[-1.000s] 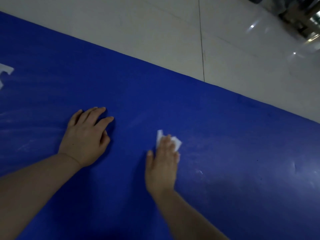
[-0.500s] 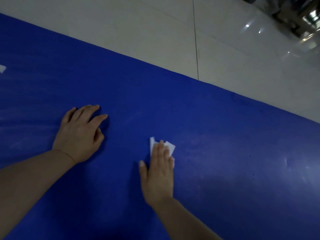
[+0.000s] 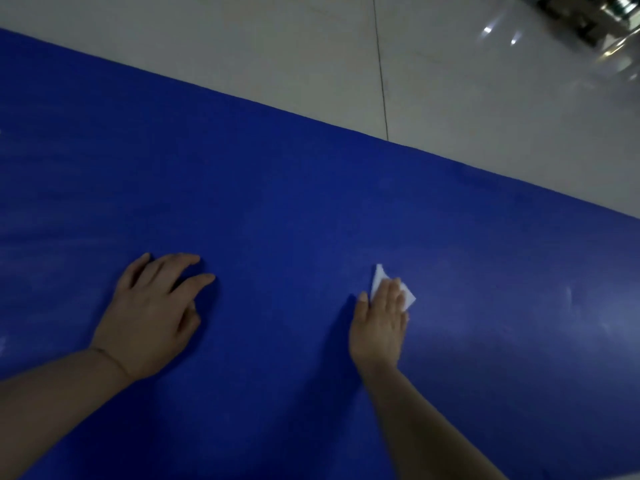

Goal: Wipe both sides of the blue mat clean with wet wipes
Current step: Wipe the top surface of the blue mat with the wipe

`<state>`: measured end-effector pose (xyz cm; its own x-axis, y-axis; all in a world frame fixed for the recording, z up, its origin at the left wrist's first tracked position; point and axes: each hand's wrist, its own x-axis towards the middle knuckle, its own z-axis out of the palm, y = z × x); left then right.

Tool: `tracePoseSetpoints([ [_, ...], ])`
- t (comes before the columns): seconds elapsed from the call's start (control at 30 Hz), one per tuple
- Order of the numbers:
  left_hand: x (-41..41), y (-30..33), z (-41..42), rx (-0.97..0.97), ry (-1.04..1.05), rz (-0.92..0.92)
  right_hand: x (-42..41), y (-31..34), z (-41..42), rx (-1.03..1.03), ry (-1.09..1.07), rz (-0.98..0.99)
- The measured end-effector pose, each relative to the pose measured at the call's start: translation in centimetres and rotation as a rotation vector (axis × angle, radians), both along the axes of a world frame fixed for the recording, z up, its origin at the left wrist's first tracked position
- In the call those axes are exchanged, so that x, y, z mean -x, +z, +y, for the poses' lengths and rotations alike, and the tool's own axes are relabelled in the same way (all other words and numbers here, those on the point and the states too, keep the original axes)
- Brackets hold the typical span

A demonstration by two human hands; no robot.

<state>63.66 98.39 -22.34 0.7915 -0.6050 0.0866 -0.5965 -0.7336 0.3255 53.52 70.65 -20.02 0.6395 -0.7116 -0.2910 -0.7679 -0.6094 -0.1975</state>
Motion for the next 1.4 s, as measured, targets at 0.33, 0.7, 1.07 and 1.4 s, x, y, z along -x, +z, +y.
tracePoseSetpoints([
  [0.33,0.1,-0.1,0.1,0.057,-0.005,-0.047,0.0,-1.0,4.8,0.039,0.47,-0.136],
  [0.7,0.1,-0.1,0.2,0.06,0.002,-0.064,2.6,-1.3,8.2,0.038,0.465,-0.111],
  [1.07,0.2,0.2,0.0,0.003,0.018,-0.021,3.9,-1.3,5.1,0.122,0.136,-0.113],
  [1.4,0.1,0.2,0.1,-0.028,0.012,-0.026,5.7,-0.3,0.5,0.043,-0.028,-0.017],
])
